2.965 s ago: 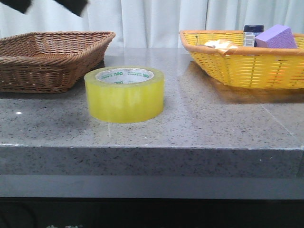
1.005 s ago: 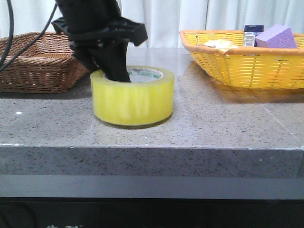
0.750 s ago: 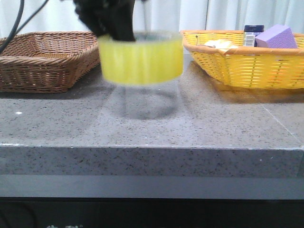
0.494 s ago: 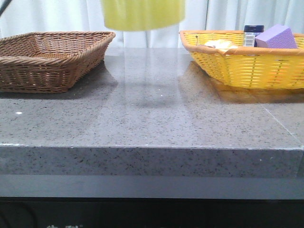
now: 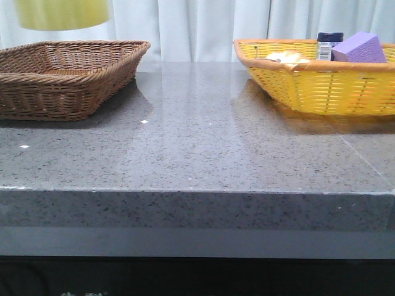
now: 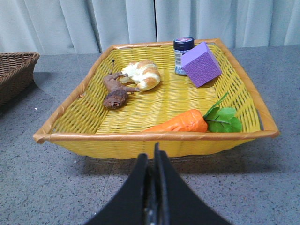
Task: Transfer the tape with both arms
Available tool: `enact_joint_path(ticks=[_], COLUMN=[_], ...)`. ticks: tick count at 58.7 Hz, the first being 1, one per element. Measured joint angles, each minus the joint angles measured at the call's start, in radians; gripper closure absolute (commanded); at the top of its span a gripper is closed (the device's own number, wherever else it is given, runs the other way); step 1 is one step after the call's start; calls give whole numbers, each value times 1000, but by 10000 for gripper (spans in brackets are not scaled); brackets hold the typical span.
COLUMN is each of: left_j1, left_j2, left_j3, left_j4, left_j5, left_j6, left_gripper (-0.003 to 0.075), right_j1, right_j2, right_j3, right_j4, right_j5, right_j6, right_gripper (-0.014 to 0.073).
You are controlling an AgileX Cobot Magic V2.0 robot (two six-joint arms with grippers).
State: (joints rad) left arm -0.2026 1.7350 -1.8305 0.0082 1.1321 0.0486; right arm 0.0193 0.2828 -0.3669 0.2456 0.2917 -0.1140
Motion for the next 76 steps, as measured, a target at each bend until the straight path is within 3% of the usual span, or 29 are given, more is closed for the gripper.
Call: enact_joint_path(ticks=[14,32,43,52,69,76], left_j1=[103,111,111,111,111,111], left_j2=[80,120,109,52,-198,-311], left_j3=[34,120,120,128,329,451], left_j4=[-14,-39,-45,-48,-53,-53], left_j5=[-2,-69,-100,-103,-290,-343], left_j6=[0,0,-2,-2,0,0], left_gripper=[639,448,431,482,739,740], right_j1=[0,0,0,0,0,0], right_j2=[0,0,0,0,0,0], right_j3=[0,0,0,0,0,0], right_j4=[0,0,0,0,0,0], right_j5=[0,0,0,0,0,0], right_j6=[0,0,0,0,0,0], right_gripper=[631,631,631,631,631,631])
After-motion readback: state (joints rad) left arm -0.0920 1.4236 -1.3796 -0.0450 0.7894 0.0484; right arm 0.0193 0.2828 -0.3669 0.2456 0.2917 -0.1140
